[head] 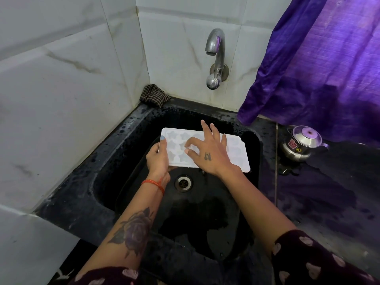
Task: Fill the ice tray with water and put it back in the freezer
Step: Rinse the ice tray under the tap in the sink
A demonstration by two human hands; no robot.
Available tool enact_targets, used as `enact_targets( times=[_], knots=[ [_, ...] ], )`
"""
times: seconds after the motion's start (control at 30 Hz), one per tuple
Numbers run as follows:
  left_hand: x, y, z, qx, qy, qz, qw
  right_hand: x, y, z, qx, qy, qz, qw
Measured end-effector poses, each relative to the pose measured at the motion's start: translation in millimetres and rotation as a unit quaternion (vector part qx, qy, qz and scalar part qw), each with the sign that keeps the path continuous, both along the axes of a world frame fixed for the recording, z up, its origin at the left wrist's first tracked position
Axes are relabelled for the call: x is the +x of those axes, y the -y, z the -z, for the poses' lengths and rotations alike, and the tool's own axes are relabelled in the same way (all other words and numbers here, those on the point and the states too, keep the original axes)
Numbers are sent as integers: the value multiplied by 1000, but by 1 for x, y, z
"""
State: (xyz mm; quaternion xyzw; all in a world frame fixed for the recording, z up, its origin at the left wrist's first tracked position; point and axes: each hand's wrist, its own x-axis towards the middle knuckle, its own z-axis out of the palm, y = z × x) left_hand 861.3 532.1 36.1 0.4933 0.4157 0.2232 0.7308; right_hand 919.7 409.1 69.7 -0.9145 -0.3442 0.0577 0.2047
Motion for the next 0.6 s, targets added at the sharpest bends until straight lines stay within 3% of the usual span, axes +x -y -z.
enact_targets(
  times=[0.6],
  knots=[
    [2,-4,2,-1,2,8,1000,-3,-8,5,-59,-8,-10,998]
  ],
)
